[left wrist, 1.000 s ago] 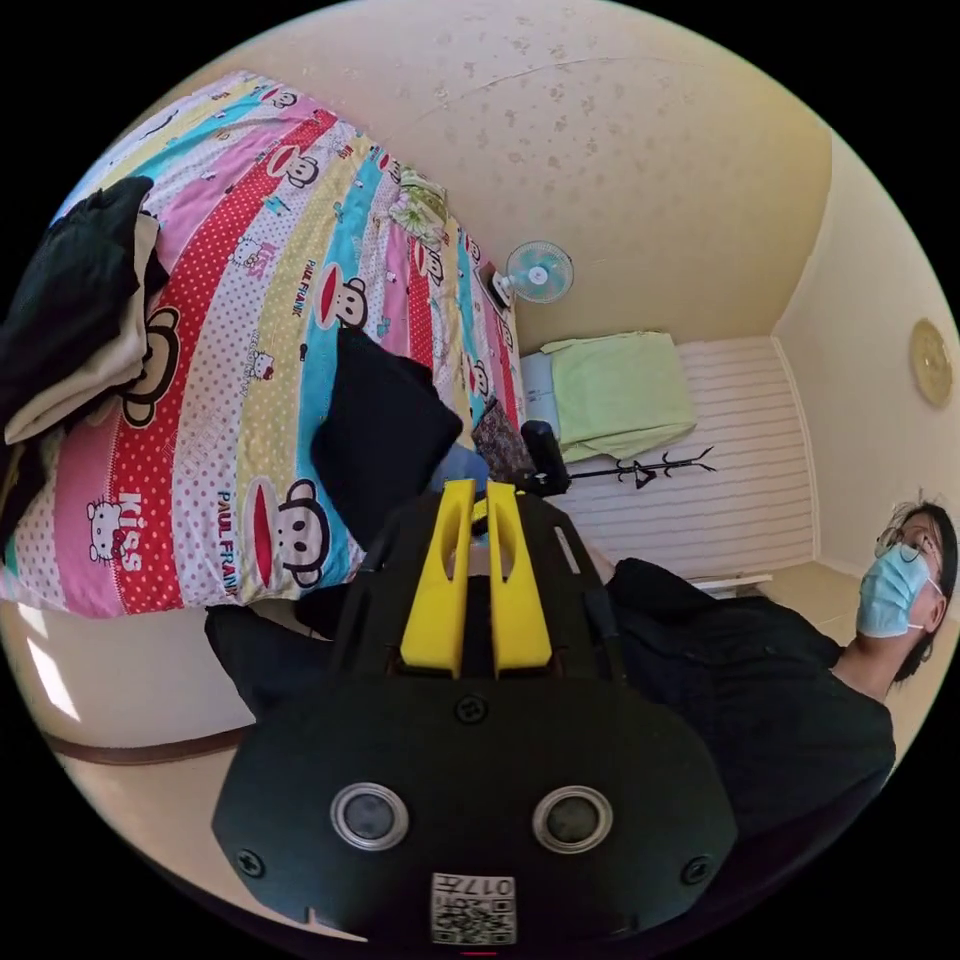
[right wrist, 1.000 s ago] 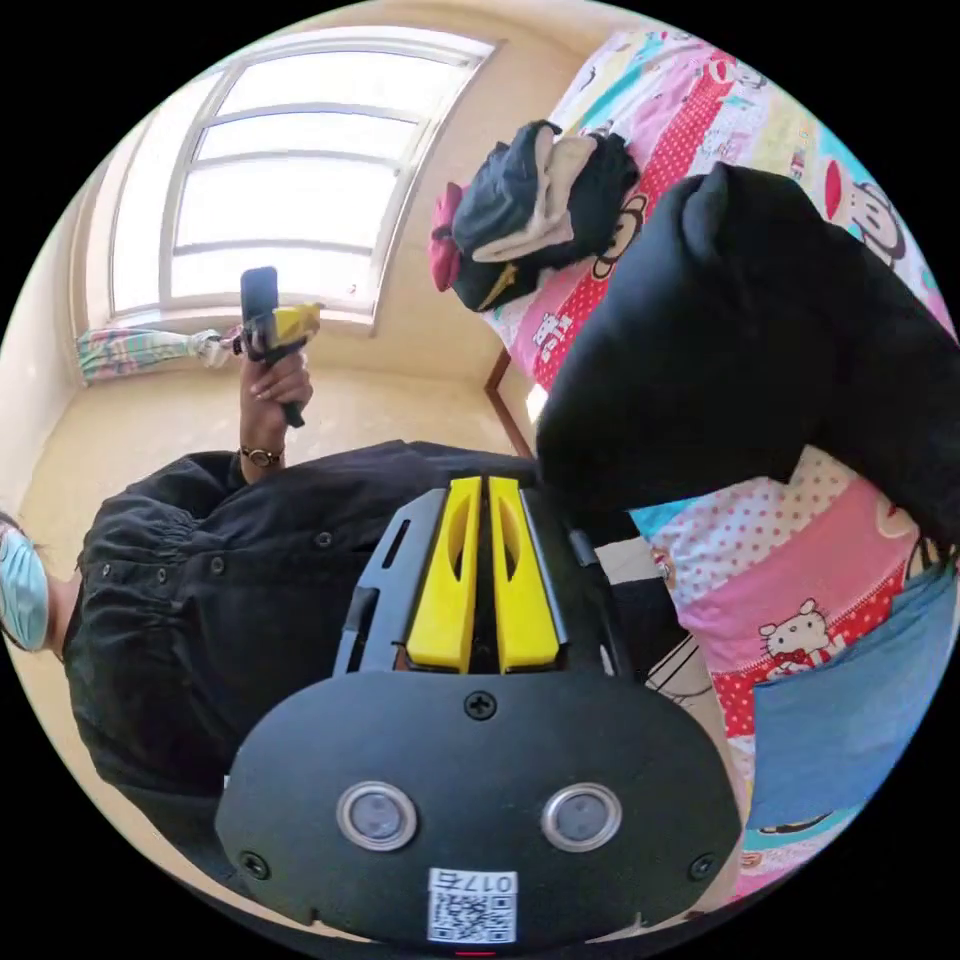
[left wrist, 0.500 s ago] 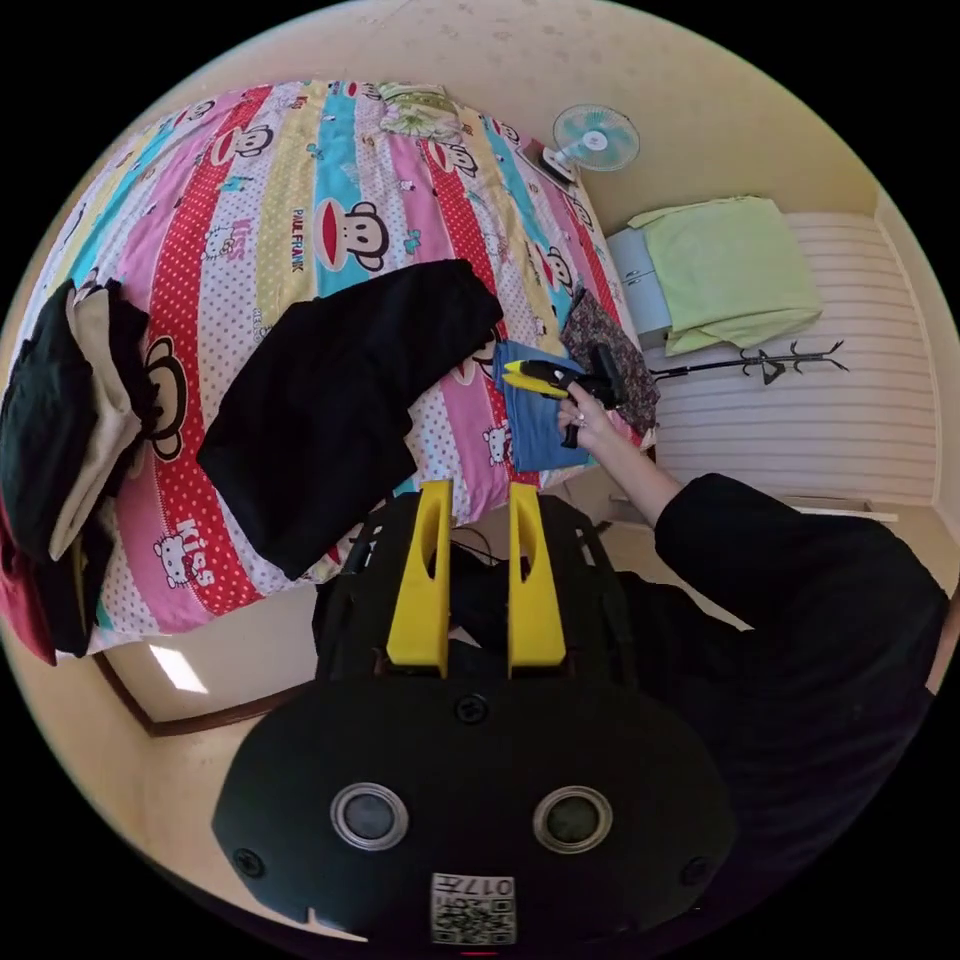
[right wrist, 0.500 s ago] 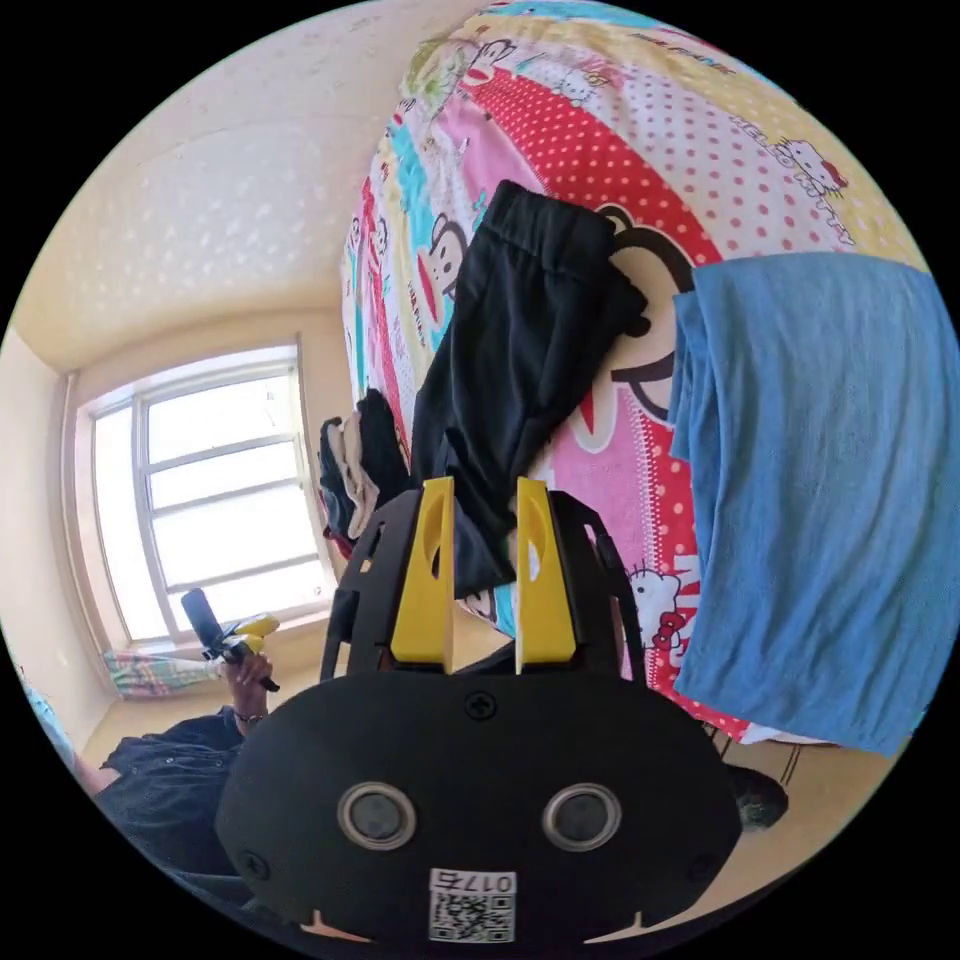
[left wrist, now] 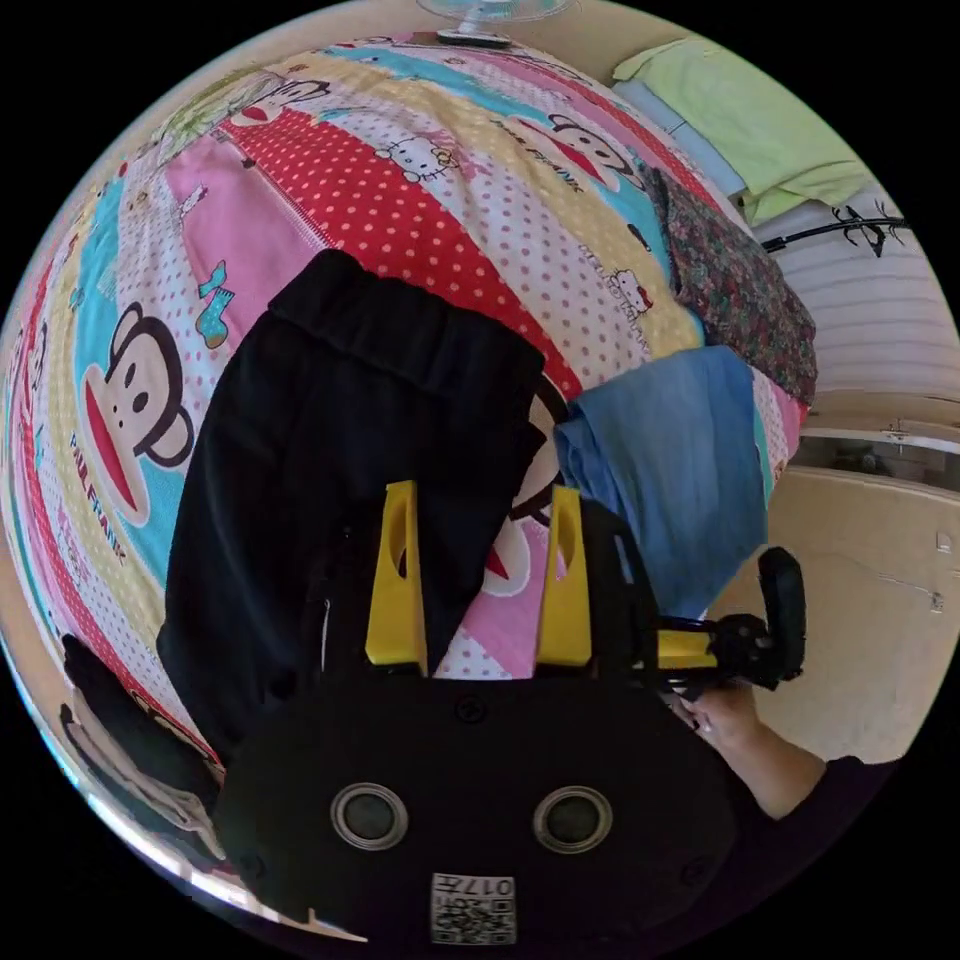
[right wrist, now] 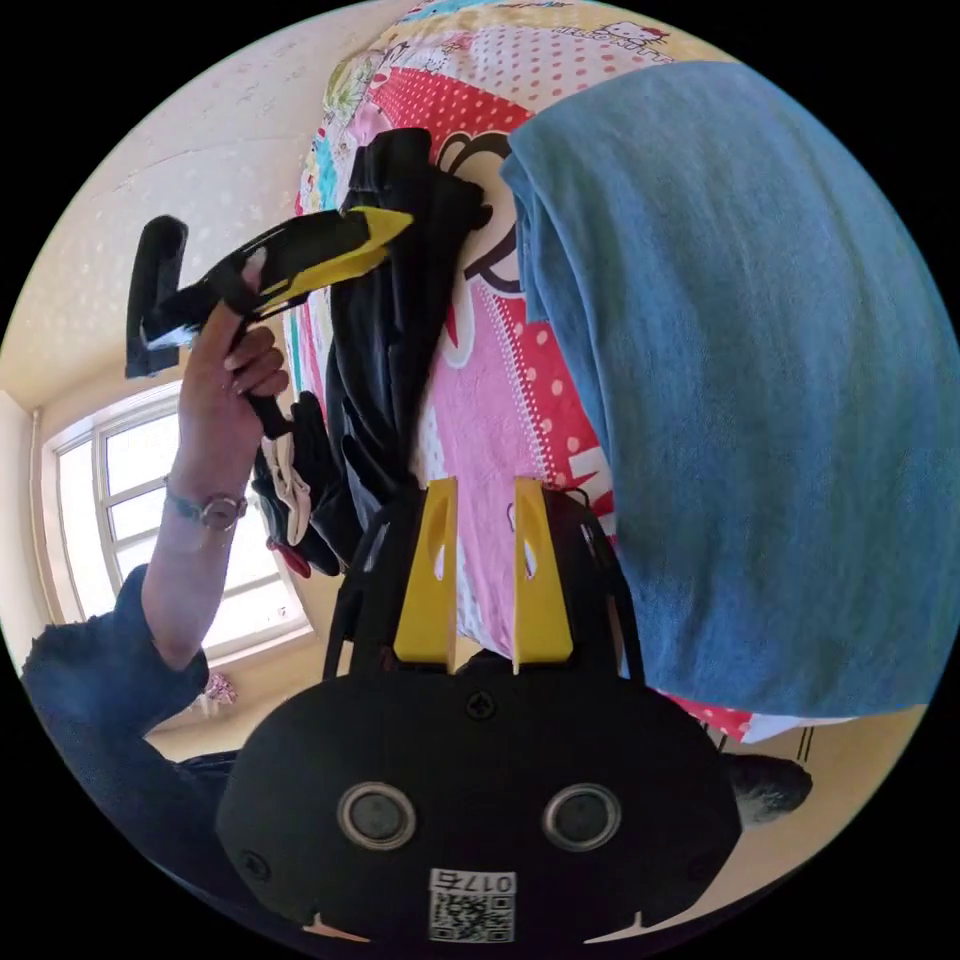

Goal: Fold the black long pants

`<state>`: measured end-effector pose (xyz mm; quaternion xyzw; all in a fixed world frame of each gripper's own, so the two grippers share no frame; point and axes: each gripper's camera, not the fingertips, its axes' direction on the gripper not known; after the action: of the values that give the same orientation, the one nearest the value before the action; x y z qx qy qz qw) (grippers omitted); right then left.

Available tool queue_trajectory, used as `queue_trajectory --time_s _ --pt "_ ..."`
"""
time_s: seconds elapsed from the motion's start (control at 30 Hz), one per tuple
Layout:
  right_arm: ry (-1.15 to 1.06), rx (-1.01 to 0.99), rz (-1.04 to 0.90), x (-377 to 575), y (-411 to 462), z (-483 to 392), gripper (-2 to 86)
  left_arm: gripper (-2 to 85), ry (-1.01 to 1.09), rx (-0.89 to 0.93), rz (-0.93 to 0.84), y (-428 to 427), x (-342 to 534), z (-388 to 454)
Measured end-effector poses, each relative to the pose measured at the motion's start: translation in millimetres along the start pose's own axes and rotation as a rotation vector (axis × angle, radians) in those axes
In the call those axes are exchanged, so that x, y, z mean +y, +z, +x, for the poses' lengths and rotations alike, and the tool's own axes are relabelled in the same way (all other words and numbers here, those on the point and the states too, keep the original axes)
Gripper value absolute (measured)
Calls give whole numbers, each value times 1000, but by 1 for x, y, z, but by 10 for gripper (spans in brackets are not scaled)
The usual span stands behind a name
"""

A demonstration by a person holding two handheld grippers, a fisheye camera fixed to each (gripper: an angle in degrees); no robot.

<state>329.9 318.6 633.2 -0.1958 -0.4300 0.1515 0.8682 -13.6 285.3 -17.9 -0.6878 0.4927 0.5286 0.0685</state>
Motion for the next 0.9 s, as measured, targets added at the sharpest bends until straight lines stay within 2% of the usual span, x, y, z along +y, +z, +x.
queue_trajectory --time_s 0.07,0.13,0.2,0.37,0.47,0.53,0.57,0.63,0.7,0.83,0.9 --pt "-25 -28 8 7 -2 -2 89 132 -43 61 51 -6 11 -4" --pt "-52 -71 65 12 -10 -6 99 85 -76 215 135 -23 30 -13" --pt "-74 -116 198 13 -24 -12 114 28 -159 295 202 -48 58 -32" --pt "-46 -233 361 -9 -27 -18 141 4 -231 202 308 -109 104 -39" --pt "18 -138 350 -24 -7 -29 136 0 -270 118 383 -148 140 -30" --pt "47 -153 322 -26 5 -37 116 -2 -299 60 425 -170 167 -24" --pt "22 -209 284 -24 5 -47 79 -3 -317 28 444 -183 186 -21" --pt "-71 -281 311 -7 -15 -77 52 -4 -360 -16 478 -203 220 -19" --pt "-287 -327 369 37 -61 -140 41 -4 -410 -49 529 -225 272 -24" --pt "-614 -219 396 121 -126 -256 36 -4 -519 16 667 -263 365 -40" --pt "-758 -209 445 178 -163 -323 35 -4 -567 45 810 -302 431 -38"
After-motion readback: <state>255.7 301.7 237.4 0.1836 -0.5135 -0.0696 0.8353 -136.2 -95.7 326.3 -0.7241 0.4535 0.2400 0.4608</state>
